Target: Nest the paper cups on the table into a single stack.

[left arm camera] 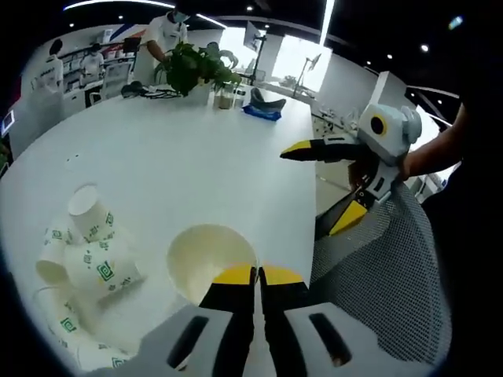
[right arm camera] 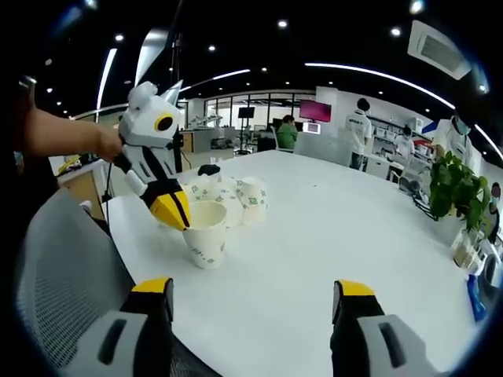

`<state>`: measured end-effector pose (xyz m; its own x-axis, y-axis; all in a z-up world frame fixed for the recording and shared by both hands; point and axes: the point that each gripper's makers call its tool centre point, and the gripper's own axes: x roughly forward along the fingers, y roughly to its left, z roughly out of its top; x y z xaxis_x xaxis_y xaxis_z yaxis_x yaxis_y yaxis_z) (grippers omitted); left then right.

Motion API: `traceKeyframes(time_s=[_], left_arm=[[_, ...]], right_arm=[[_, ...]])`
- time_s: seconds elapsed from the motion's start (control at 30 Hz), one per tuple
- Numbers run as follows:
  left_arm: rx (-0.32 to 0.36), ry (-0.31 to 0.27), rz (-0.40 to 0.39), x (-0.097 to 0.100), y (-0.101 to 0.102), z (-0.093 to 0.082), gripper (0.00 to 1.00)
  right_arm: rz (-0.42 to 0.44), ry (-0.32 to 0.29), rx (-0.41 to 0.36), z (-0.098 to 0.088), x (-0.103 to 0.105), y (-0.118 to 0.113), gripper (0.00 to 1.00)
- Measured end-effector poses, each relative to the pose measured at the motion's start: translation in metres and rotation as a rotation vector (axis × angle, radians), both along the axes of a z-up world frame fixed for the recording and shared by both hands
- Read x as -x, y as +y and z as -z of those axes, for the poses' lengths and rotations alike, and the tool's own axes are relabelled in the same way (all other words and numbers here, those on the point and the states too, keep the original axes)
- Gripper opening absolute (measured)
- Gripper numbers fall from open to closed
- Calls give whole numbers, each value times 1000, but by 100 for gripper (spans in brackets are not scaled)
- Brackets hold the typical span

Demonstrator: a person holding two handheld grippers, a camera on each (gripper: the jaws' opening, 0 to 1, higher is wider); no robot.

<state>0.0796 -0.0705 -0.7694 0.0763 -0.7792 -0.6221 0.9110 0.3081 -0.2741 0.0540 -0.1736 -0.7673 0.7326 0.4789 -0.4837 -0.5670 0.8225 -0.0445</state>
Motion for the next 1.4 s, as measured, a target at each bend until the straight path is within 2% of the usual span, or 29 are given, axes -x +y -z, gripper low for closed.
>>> traceKeyframes(time_s=[0.27, 0.4, 0.5, 0.73, 1.07, 1.4], left_arm=[[23, 6, -7, 2, -3, -9, 1], [43, -10, -12, 2, -4, -19, 7], [50, -29, -17, -1, -3, -19, 9], [83, -67, -50, -8, 1, -40, 20], [85, -127, -141, -34, 38, -44, 32], [48, -148, -229, -42, 69, -36, 41]], right_arm=[[-5, 0, -1, 0, 0, 1, 84], [-9, 2, 0, 1, 1, 1, 84], [-11, 3, 3, 1, 1, 1, 84], [-11, 4, 4, 1, 1, 1, 84], [-7, 4, -2, 0, 1, 1, 84], [-12, 6, -4, 0, 2, 2, 84]])
